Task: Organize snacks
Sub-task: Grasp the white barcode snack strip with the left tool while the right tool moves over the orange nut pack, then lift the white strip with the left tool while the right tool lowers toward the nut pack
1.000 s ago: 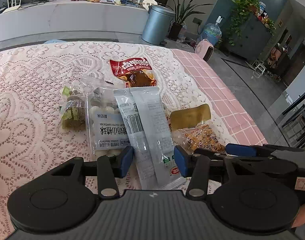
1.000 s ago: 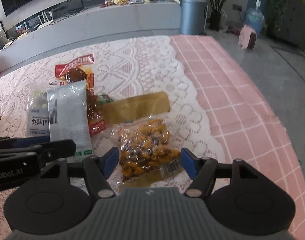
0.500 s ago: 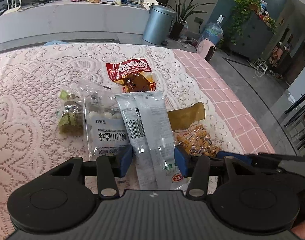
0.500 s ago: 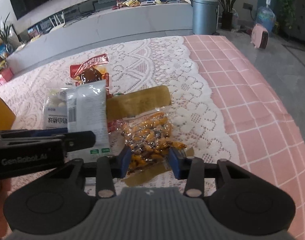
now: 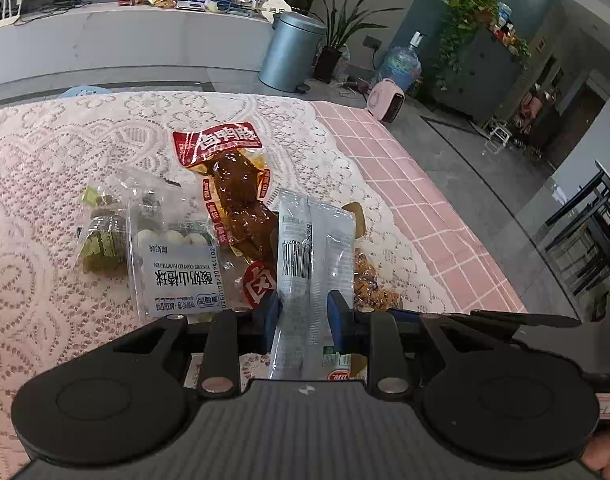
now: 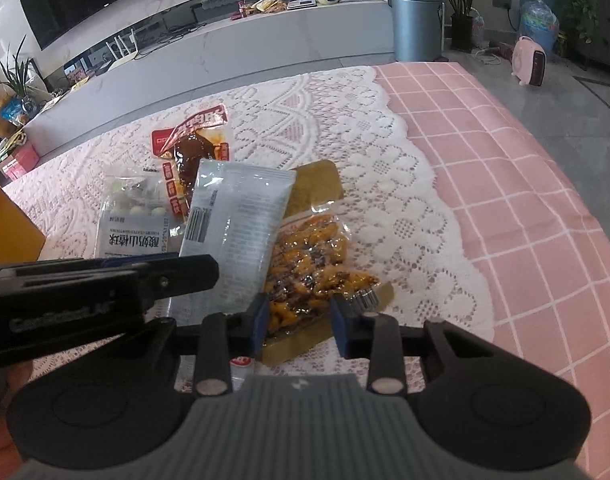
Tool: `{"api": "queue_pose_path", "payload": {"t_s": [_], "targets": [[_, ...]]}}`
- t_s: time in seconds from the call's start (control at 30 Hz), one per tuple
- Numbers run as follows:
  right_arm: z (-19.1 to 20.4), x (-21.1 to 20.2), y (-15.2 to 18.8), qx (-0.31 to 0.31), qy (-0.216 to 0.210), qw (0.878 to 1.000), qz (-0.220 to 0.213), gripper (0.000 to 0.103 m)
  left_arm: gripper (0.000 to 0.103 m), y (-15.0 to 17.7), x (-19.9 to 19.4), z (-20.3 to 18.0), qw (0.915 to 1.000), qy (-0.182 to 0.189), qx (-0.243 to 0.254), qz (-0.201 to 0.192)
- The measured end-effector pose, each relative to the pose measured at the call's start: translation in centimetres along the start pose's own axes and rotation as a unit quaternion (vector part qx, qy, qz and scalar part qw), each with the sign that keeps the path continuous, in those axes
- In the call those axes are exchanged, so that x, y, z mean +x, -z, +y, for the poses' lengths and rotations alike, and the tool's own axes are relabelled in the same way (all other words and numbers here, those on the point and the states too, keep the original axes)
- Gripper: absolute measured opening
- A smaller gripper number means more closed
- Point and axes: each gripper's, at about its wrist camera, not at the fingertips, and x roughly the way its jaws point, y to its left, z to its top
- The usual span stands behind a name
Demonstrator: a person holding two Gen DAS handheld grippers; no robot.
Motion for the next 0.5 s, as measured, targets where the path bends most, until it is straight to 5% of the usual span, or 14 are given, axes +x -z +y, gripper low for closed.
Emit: {"api": "queue_pose_path", "payload": {"t_s": [0.5], "targets": [[-2.2,-0.3,0.0,0.064,0.004,0.998,0.005,0.033,0.029,-1.7,-0.6,-1.0,0.9959,0.084,-0.029,0.017]]}}
